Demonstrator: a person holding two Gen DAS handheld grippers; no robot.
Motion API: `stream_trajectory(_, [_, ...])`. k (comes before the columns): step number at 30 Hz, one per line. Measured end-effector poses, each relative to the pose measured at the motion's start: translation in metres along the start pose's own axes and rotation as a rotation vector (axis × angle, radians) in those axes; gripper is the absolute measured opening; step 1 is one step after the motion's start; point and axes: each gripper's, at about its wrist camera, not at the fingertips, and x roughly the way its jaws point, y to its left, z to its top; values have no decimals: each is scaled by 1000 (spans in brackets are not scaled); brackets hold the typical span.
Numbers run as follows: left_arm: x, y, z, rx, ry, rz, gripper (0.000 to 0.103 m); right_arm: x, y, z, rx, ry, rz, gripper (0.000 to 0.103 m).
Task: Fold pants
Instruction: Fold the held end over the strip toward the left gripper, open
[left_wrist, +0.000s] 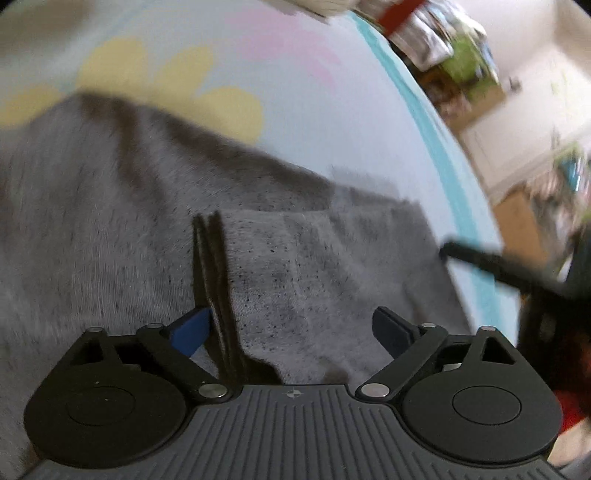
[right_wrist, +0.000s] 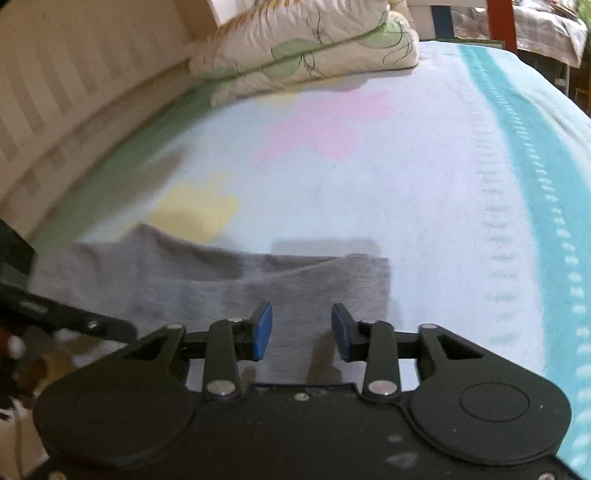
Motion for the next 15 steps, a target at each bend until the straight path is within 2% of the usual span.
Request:
stream_trajectory(4, [-2, -7, -11, 105, -4, 50, 91, 26, -8, 12, -48, 31, -33, 20])
stream_trajectory(5, [-3, -8, -14, 119, -7, 58, 90, 35, -10, 13, -62, 57, -65, 14])
stream_trajectory(6, [-5, -8, -15, 131, -9, 65, 90, 46, -16, 13, -71, 87, -99, 0])
stream_trajectory(7, [-5, -8, -16, 146, -8, 69, 90, 56, -23, 12, -69, 107, -111, 0])
stream_trajectory(10, [-6, -11, -18, 192, -3, 83, 90, 52, -29, 16, -42, 92, -78, 0])
stream_trajectory(11, [-6, -12, -18, 207, 0, 87, 90, 44, -28, 17, -42, 75, -70, 1])
stream_trajectory(12, [-5, -13, -17, 217, 3, 90, 90, 34, -28, 16, -34, 52, -44, 9])
stream_trajectory(15, [-3, -13, -15, 221, 8, 83, 90, 8, -27, 9, 8, 37, 19, 9])
